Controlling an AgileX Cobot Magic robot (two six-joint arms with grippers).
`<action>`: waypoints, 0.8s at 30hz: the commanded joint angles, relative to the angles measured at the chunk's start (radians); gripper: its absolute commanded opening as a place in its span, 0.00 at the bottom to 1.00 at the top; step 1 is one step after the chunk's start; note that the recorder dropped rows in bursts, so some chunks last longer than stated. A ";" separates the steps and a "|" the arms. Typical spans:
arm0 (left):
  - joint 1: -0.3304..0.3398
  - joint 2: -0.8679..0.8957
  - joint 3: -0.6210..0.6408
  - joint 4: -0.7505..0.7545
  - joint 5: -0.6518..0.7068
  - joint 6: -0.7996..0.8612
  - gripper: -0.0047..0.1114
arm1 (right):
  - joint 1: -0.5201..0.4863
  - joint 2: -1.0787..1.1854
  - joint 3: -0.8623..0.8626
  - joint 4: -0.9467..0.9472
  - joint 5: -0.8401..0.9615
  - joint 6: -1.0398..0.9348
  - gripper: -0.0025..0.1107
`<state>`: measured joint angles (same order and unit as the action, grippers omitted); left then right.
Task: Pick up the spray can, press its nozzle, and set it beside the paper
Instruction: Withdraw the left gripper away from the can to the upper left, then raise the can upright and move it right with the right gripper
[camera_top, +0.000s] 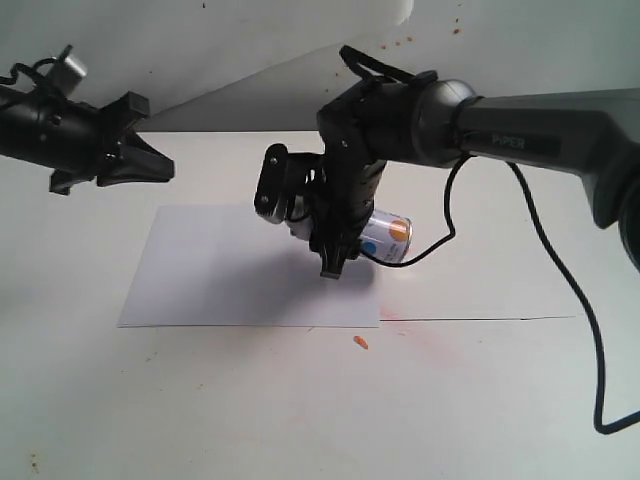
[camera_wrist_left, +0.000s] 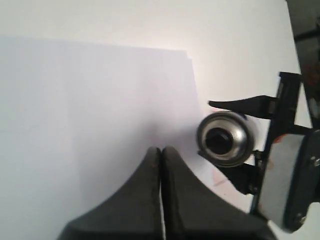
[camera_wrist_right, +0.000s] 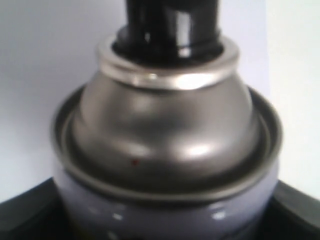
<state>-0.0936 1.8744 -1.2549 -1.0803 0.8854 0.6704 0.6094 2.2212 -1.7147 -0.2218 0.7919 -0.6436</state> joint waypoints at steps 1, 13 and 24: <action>0.003 -0.178 0.168 0.005 -0.235 0.097 0.04 | -0.062 -0.082 -0.008 0.026 -0.003 0.152 0.02; 0.003 -0.589 0.506 0.005 -0.538 0.157 0.04 | -0.330 -0.275 0.103 0.577 -0.050 0.178 0.02; 0.003 -0.812 0.601 0.005 -0.538 0.157 0.04 | -0.379 -0.563 0.693 0.660 -0.694 0.170 0.02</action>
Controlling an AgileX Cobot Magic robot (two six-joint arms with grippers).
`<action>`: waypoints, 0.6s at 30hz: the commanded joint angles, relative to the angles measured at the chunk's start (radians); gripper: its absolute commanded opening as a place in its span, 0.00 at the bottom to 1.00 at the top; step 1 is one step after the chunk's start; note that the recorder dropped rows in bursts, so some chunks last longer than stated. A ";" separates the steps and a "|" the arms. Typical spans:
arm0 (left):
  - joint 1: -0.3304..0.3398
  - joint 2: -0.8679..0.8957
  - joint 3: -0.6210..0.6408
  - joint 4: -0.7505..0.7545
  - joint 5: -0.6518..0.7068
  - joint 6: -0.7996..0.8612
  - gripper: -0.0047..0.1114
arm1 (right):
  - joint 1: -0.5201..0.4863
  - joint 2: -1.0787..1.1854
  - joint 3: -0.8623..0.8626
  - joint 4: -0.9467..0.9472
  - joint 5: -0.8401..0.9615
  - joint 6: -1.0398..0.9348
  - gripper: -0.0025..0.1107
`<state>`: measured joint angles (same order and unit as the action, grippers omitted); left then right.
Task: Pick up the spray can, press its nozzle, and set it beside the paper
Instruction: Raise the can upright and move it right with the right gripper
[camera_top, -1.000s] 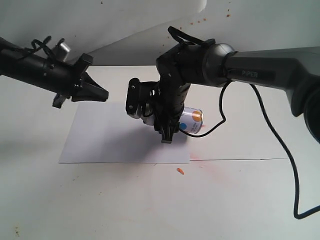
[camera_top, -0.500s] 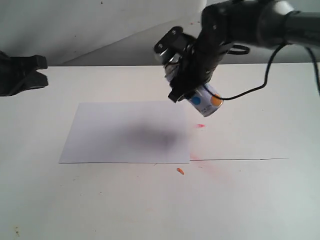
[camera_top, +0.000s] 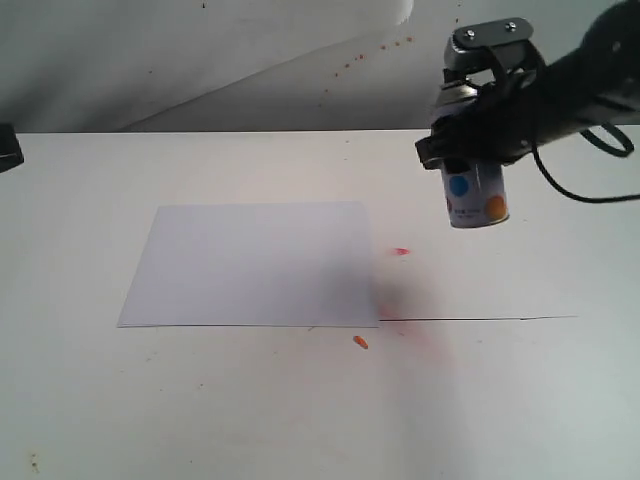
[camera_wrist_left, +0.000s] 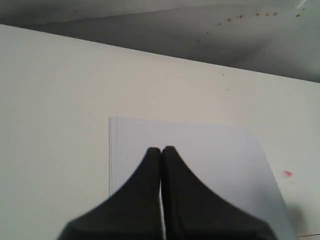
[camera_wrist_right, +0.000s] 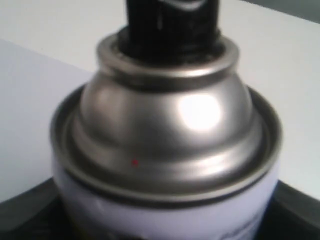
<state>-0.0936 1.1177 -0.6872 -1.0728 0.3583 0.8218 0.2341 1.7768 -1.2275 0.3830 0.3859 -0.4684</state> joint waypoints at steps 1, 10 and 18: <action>0.003 -0.065 0.037 -0.003 -0.011 0.005 0.04 | -0.003 -0.142 0.252 0.068 -0.338 -0.006 0.02; 0.003 -0.133 0.099 -0.024 -0.022 0.005 0.04 | 0.028 -0.330 0.614 0.033 -0.776 0.055 0.02; 0.003 -0.265 0.170 -0.017 -0.149 0.008 0.04 | 0.076 -0.300 0.673 -0.488 -1.086 0.378 0.02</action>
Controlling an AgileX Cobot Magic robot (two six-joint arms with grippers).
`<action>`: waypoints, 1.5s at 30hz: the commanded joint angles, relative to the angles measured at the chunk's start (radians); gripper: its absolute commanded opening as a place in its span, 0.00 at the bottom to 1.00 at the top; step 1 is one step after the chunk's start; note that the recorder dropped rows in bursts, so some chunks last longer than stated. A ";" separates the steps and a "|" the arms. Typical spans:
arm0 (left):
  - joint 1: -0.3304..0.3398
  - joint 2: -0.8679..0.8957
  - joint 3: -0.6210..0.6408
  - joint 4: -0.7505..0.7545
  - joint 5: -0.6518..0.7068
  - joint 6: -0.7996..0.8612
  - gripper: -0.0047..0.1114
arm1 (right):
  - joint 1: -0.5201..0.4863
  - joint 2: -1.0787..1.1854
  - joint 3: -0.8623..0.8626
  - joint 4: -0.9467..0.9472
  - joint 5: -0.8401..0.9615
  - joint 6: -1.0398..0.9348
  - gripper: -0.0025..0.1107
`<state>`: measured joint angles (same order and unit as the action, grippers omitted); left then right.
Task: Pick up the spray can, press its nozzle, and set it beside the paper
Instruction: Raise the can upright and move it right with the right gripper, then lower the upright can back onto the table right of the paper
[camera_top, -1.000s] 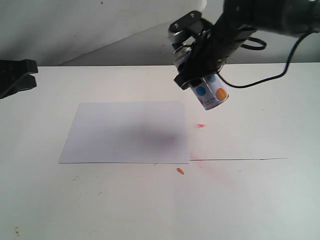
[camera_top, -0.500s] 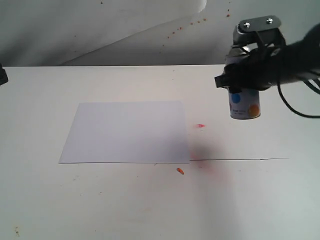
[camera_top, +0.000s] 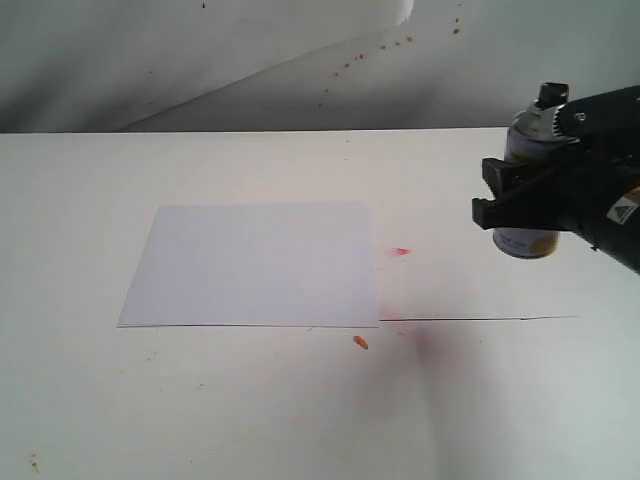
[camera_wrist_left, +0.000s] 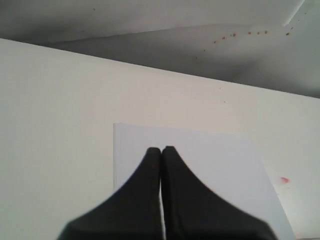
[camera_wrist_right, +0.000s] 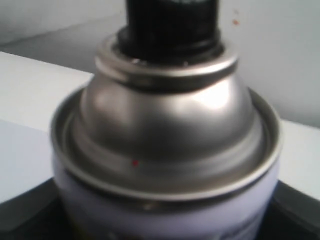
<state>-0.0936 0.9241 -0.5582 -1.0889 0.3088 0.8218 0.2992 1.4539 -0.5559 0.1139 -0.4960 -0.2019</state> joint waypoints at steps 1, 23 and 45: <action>0.003 -0.093 0.058 -0.001 -0.132 0.008 0.04 | 0.011 0.042 0.001 -0.216 -0.244 0.120 0.02; 0.003 -0.317 0.180 -0.001 -0.166 0.012 0.04 | 0.011 0.497 -0.203 -0.204 -0.541 0.123 0.02; 0.003 -0.317 0.180 -0.001 -0.132 0.020 0.04 | 0.001 0.682 -0.441 -0.211 -0.401 0.191 0.02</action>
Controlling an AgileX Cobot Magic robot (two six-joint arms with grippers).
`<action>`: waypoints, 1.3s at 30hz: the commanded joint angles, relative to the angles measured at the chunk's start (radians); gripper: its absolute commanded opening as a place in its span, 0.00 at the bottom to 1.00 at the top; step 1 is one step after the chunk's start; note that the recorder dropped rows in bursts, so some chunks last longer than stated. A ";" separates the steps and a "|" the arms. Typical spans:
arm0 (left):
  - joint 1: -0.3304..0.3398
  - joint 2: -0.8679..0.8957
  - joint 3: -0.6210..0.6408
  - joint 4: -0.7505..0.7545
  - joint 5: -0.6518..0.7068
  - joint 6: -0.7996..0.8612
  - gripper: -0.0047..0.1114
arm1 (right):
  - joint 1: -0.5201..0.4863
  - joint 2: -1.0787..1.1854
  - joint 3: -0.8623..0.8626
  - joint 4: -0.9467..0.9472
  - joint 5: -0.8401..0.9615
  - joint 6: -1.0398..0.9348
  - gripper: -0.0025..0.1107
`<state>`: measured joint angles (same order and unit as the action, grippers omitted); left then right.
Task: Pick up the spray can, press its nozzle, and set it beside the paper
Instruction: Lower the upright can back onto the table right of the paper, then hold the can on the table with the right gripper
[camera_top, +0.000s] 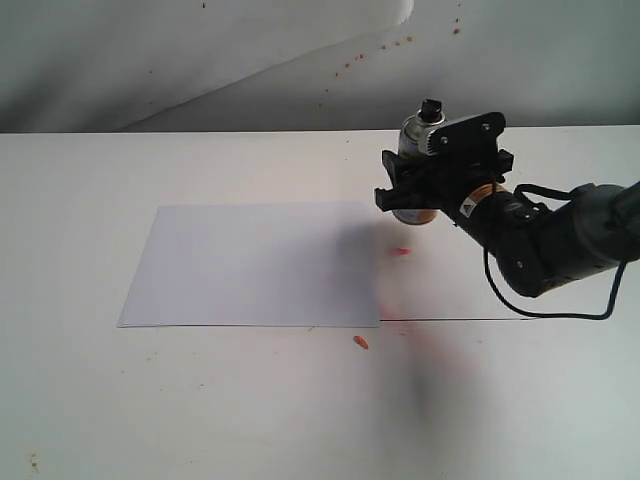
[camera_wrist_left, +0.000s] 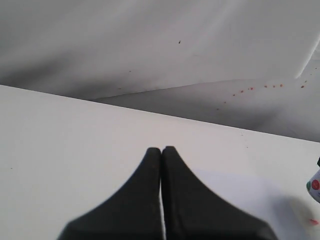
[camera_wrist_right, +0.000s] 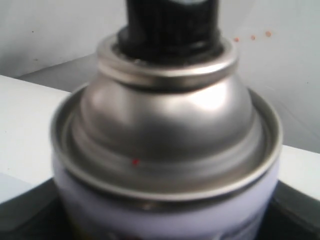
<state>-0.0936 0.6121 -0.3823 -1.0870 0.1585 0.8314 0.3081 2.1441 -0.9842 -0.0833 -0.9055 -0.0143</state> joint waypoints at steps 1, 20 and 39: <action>0.003 -0.005 0.004 -0.003 0.023 0.015 0.04 | -0.008 -0.008 -0.013 -0.014 0.019 0.004 0.02; 0.003 -0.005 0.004 -0.003 0.033 0.015 0.04 | -0.008 -0.008 -0.013 -0.006 0.020 0.002 0.02; 0.003 -0.005 0.004 -0.003 0.041 0.015 0.04 | -0.008 -0.008 -0.013 0.046 0.052 0.000 0.02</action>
<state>-0.0936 0.6121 -0.3823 -1.0852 0.1910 0.8393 0.3081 2.1500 -0.9858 -0.0427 -0.8180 -0.0143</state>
